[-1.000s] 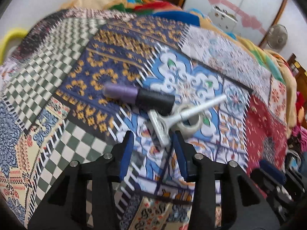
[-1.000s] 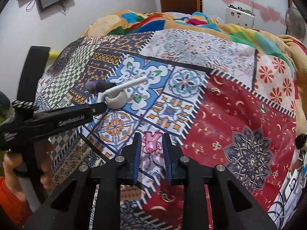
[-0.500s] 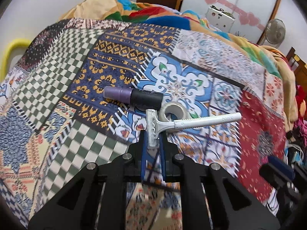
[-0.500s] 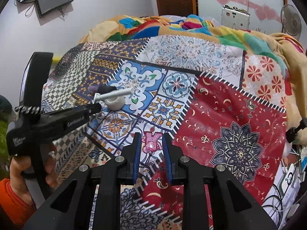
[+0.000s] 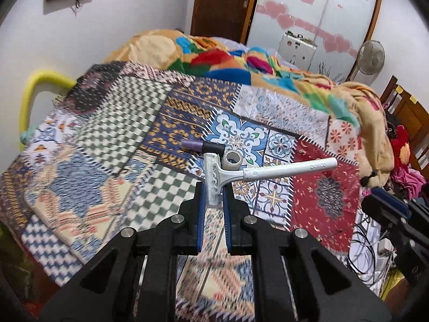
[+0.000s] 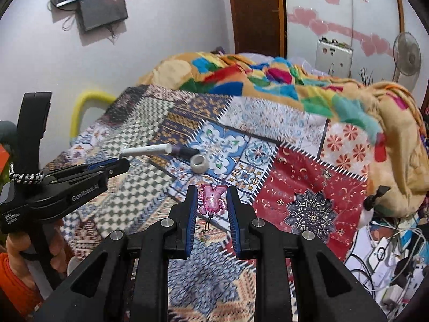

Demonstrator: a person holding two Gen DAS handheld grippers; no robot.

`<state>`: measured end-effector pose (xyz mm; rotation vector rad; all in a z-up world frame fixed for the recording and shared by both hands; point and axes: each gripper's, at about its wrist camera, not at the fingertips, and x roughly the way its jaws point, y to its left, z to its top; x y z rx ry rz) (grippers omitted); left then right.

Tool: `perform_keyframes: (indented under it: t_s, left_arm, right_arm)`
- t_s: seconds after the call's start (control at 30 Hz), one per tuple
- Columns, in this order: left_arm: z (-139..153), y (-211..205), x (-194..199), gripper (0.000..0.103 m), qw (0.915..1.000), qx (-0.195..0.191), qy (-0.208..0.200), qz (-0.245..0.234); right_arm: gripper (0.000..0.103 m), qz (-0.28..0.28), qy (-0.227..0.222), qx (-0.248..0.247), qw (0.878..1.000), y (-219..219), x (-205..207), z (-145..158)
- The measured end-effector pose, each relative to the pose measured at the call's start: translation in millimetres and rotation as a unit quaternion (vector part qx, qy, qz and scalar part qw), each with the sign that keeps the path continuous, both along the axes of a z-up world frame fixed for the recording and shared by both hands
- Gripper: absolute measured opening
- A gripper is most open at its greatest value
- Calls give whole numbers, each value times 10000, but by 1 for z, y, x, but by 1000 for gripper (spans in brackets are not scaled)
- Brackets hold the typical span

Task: Collect trash
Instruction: 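Carry the pink clip and white razor over the white bin with both tools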

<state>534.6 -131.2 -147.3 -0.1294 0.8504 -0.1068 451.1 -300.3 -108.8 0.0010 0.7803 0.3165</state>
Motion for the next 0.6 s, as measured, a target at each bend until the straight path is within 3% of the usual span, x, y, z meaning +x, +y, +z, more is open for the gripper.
perform_keyframes:
  t_s: [0.33, 0.6]
  left_arm:
    - [51, 55, -91, 11, 9991, 37, -202, 383]
    - [60, 115, -166, 11, 9950, 2, -290, 960]
  right_arm:
    - [20, 180, -363, 63, 9992, 29, -63, 53]
    - [20, 540, -458, 70, 9975, 69, -107, 69]
